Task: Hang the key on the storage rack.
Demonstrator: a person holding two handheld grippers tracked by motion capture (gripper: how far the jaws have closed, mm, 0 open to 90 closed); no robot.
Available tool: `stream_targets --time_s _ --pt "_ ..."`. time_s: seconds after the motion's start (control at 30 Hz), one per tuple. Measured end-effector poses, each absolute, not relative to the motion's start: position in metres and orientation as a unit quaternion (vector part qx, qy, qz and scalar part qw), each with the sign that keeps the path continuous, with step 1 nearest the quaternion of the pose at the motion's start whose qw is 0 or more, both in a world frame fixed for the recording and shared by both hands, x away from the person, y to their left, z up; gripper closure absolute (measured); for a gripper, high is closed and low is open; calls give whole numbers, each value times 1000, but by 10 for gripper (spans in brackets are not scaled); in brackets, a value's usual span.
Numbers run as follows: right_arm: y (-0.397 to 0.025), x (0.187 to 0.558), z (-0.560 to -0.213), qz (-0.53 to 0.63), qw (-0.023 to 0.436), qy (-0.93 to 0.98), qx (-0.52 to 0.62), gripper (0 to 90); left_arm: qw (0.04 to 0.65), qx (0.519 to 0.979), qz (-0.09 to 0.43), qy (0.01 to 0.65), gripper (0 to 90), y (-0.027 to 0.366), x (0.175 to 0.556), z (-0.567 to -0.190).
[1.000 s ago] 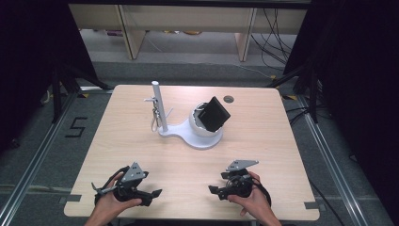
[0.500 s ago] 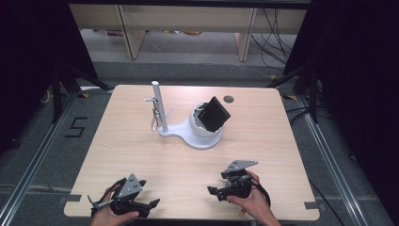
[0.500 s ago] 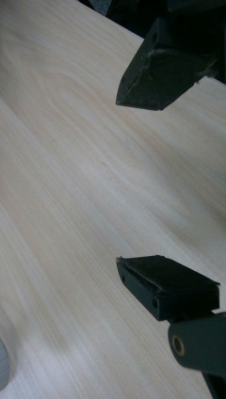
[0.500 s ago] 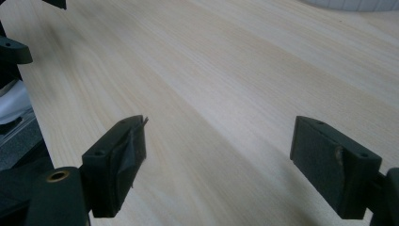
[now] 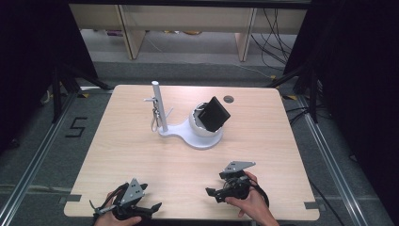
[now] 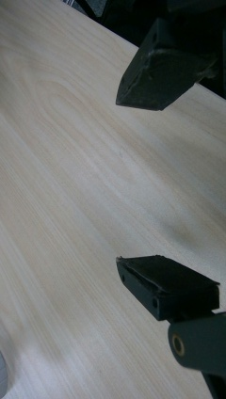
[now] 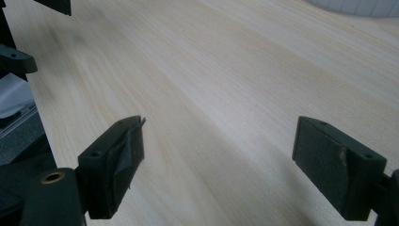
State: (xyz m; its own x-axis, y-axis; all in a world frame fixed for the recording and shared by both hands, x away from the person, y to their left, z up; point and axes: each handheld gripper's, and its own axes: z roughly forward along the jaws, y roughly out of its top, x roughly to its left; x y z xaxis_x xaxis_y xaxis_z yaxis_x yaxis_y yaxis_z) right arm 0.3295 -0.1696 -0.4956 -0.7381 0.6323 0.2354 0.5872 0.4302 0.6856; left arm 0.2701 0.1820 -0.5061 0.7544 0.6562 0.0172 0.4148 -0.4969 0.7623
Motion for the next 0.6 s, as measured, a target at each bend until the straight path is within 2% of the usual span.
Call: stream_targets --time_s 0.6 --pt "-170 330 -496 393 31 846 358 182 390 850 157 317 180 183 271 -508"
